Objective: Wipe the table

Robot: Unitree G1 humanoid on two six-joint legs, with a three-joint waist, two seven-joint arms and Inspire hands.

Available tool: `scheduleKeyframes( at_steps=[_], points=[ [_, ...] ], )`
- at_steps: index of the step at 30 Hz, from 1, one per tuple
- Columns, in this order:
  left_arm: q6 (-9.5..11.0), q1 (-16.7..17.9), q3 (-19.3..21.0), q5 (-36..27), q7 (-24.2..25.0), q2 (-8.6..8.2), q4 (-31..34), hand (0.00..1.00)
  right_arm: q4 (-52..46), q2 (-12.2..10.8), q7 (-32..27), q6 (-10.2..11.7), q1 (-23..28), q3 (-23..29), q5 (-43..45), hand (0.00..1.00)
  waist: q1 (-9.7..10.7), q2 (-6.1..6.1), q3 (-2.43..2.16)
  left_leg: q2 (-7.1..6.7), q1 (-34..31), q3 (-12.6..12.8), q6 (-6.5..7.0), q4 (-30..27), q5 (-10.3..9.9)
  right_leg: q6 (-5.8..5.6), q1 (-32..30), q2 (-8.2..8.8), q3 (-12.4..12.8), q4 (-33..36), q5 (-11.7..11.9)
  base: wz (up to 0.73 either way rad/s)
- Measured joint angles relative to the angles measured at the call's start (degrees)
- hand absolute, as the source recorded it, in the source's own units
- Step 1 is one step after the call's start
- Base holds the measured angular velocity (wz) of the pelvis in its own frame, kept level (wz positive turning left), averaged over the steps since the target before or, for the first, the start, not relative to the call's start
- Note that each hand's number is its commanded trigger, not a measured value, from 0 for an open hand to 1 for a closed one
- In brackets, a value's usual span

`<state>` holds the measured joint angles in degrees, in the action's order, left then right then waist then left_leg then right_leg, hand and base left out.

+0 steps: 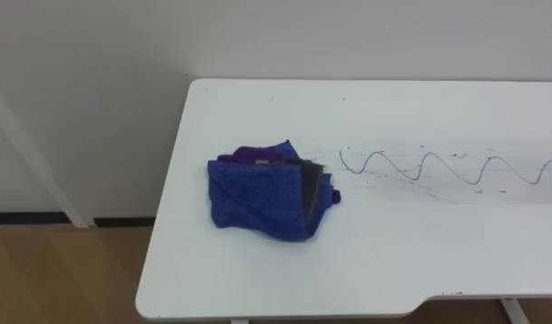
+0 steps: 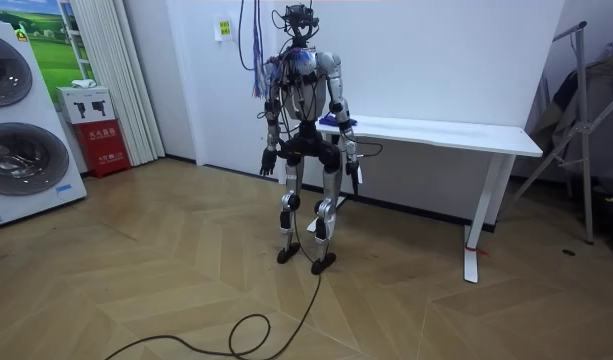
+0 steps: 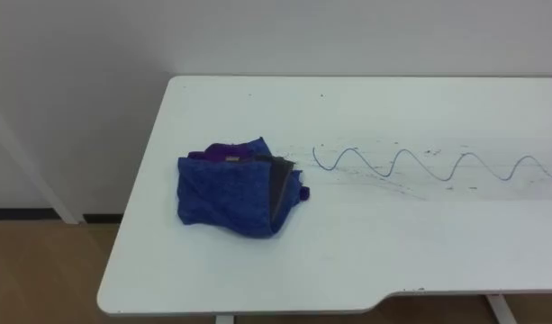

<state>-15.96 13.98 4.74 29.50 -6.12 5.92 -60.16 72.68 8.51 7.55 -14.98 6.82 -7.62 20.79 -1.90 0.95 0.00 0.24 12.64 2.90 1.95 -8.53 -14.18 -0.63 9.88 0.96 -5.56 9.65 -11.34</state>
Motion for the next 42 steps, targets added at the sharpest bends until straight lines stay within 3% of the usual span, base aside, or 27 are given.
scheduleKeyframes(
  at_steps=[20, 26, 32, 33, 35, 37, 42],
  points=[
    [1.0, -0.4, 0.9, -0.1, 0.0, 0.18, 0.0, 0.0, -0.7, 0.1, -0.5, 1.2, 0.6, 1.1, -2.7, 0.0, 0.0, -0.06, 0.0, 0.24, 0.1, 0.1, 0.0, 0.0, 0.0, 0.0, -0.1, -0.02, 0.1, 0.1, 0.0, 0.0],
    [-0.2, -0.3, 2.1, -0.6, 0.0, 0.17, 0.0, 0.0, 1.7, 0.1, -1.9, -0.3, 2.4, 4.7, -13.4, 0.0, 0.5, -0.07, -0.01, 0.34, 0.0, 0.1, 0.01, 0.3, 0.0, 0.0, -0.1, -0.01, 0.1, 0.0, 0.0, 0.0],
    [-0.1, 0.4, 9.1, -0.6, 0.0, 0.55, -0.1, 0.0, 3.8, 1.8, -5.0, -0.6, 4.3, 17.4, -25.5, 0.0, 3.3, 0.43, -0.1, 0.37, 0.0, 0.5, 0.03, 0.4, 0.0, 0.0, -0.5, -0.08, 0.8, 0.1, 0.0, -0.05],
    [0.0, 0.6, 10.4, -0.5, 0.0, 1.1, -0.1, 0.0, 4.0, 2.6, -5.9, -0.5, 4.9, 19.8, -27.8, 0.0, 3.7, 0.91, -0.32, 0.32, 0.1, 1.1, 0.02, 0.4, 0.0, 0.01, -0.6, -0.15, 0.9, 0.1, 0.0, -0.1],
    [0.1, 0.8, 12.2, -0.6, 0.0, 2.31, -0.2, 0.0, 4.1, 3.8, -7.3, -0.1, 6.3, 23.4, -31.6, 0.0, 4.1, 1.23, -0.28, 0.33, 0.1, 1.4, 0.02, 0.4, 0.0, 0.01, -0.6, -0.16, 0.9, 0.1, 0.0, -0.04],
    [0.2, 1.1, 13.8, -0.7, 0.0, 3.99, -0.2, 0.0, 5.1, 5.7, -9.5, 0.0, 6.2, 29.3, -34.3, 0.0, 5.0, 2.24, -0.15, 0.62, 0.1, 1.6, 0.02, 0.7, 0.0, 0.01, -0.8, -0.17, 1.2, 0.1, 0.0, -0.06],
    [0.7, 1.2, 14.9, -0.6, -1.5, 4.91, 0.8, 0.0, 4.6, 11.1, -14.5, 0.0, 4.6, 34.8, -36.8, 0.0, 6.0, 3.83, -0.06, 0.56, 0.1, 2.1, 0.15, 0.8, -0.1, -0.06, -1.3, -0.3, 2.2, 0.4, 0.1, -0.1]
  ],
)
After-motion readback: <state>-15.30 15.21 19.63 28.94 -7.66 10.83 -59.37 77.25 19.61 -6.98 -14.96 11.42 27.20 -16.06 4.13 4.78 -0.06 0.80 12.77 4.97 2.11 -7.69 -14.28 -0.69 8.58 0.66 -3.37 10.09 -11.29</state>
